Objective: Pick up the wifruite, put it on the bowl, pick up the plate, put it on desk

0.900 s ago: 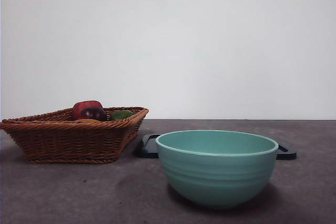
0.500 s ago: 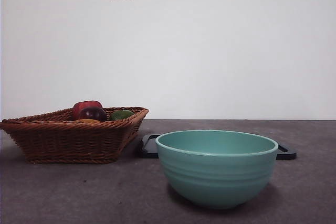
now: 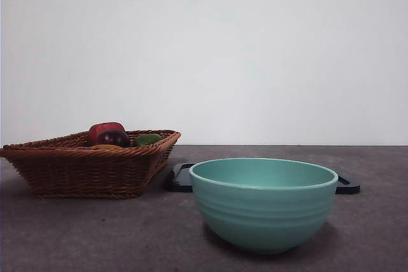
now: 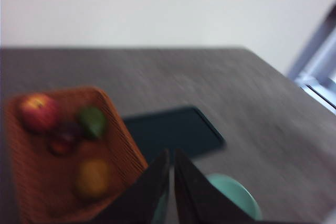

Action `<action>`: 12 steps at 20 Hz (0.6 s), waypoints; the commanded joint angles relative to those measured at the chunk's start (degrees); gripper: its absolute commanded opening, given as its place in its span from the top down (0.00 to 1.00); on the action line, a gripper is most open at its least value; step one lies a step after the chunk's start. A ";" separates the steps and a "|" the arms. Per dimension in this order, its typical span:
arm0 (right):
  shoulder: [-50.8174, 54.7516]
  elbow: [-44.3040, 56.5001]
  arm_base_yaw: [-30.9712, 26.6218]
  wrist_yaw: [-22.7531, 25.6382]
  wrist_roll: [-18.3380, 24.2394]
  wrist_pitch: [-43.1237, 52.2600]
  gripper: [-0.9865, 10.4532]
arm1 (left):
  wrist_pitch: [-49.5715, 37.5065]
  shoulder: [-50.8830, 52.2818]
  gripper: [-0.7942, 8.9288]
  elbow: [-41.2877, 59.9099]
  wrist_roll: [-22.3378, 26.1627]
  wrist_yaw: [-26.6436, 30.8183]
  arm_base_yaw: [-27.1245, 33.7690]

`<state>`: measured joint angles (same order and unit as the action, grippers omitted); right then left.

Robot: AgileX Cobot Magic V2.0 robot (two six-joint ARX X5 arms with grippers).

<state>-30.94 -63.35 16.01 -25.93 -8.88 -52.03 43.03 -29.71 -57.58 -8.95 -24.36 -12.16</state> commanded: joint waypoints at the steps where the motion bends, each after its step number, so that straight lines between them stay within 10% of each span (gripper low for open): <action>1: -0.33 -1.64 2.58 -0.17 5.55 -2.75 0.90 | 4.13 -0.22 0.90 -1.25 2.10 -4.98 -0.26; 12: -0.26 -2.23 4.28 -0.17 7.04 -14.75 0.90 | 15.65 1.88 0.90 -1.25 9.40 -15.12 -0.28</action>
<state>-30.94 -64.47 19.92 -25.93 -2.74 -67.07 58.98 -27.83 -57.63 -1.65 -38.68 -12.25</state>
